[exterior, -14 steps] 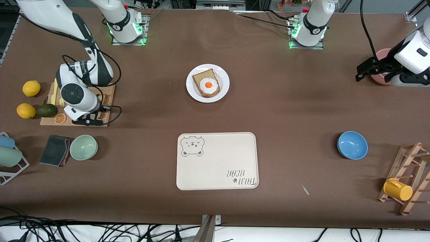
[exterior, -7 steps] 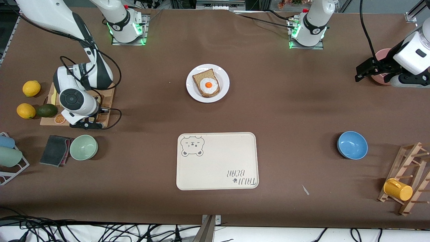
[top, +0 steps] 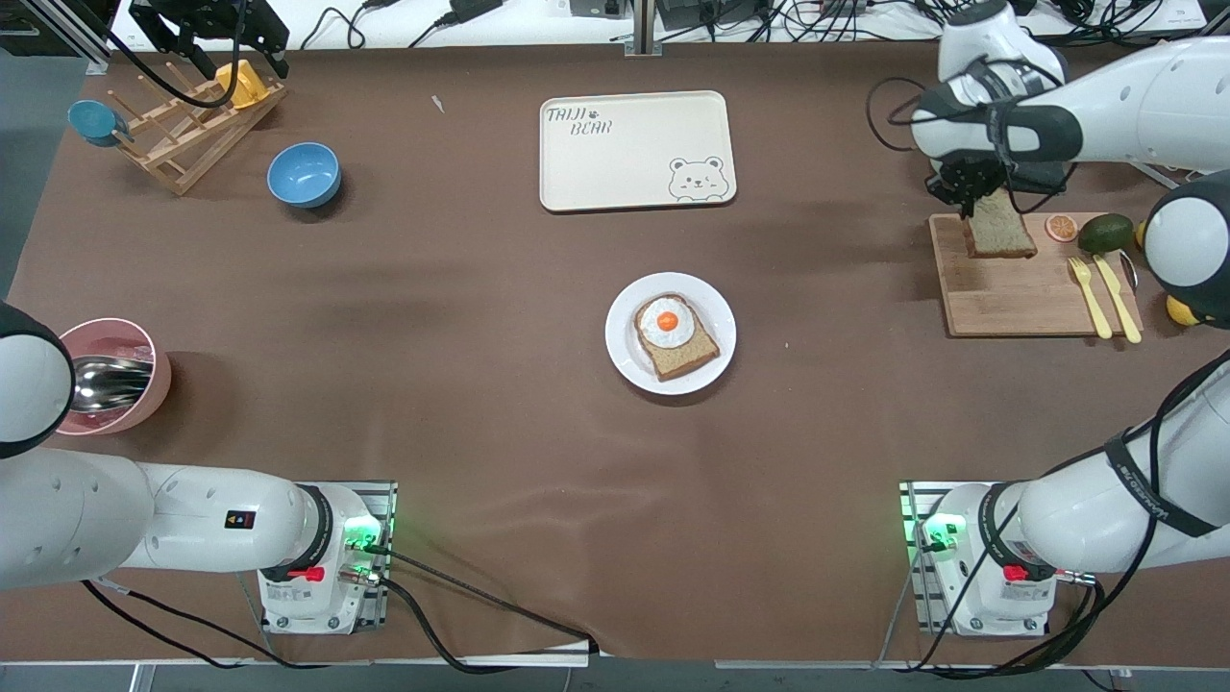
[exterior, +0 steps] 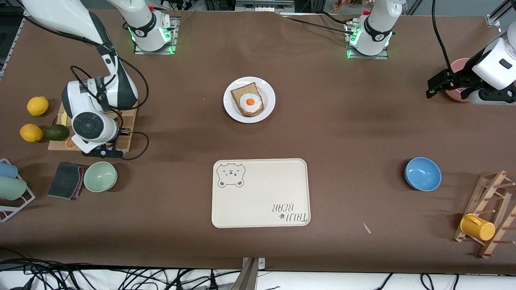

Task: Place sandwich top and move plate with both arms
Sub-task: 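Carry the bread slice with the right gripper to the white plate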

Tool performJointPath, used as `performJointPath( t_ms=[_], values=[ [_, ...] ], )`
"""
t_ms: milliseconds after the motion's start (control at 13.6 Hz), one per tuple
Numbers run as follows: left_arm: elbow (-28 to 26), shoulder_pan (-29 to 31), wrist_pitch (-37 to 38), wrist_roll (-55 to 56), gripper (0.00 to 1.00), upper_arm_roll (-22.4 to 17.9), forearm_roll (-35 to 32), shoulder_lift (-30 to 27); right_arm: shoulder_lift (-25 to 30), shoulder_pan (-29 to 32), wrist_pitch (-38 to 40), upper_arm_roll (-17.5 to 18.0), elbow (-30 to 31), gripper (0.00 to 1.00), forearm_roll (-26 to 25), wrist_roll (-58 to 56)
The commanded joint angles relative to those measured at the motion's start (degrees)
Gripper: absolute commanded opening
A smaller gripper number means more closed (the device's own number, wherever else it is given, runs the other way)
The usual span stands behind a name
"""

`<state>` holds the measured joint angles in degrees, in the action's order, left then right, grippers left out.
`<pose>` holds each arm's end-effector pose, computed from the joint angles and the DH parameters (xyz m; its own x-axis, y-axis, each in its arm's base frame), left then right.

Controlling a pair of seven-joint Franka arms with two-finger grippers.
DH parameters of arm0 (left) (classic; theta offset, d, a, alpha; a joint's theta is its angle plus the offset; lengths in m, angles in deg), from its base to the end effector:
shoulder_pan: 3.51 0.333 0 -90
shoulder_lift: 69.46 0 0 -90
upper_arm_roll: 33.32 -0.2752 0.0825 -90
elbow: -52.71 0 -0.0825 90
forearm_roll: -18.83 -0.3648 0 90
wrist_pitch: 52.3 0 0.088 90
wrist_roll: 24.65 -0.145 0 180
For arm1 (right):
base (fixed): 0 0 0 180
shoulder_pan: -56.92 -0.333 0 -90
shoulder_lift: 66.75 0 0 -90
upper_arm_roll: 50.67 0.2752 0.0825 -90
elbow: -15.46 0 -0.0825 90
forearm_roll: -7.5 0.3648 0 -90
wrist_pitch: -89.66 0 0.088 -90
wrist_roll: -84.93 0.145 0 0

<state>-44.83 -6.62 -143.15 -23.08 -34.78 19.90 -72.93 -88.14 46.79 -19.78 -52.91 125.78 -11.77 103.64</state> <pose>0.5149 -0.0173 0.5194 0.9984 -0.0012 -0.0567 -0.0002 -0.9998 0.0186 0.5349 0.0381 0.2156 0.9545 -0.0701 -0.2900 0.0452 -0.9269 0.3726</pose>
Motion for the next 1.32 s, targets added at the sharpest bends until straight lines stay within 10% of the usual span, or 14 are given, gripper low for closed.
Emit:
performJointPath(
  t_ms=[0,734,1247],
  values=[
    [1.74,0.21,1.46,-0.79,1.00,0.14,0.42,0.66,-0.76,-5.31,5.28,0.05,-3.36,0.00,3.70,3.08],
    [1.74,0.21,2.16,-0.70,1.00,0.14,0.60,0.57,-2.33,-34.41,6.70,0.05,-10.11,0.00,18.82,25.85],
    [1.56,0.29,2.25,-0.52,1.00,-0.13,0.51,0.74,-18.68,-45.58,5.21,-0.04,-27.18,0.00,22.09,36.31]
  ],
)
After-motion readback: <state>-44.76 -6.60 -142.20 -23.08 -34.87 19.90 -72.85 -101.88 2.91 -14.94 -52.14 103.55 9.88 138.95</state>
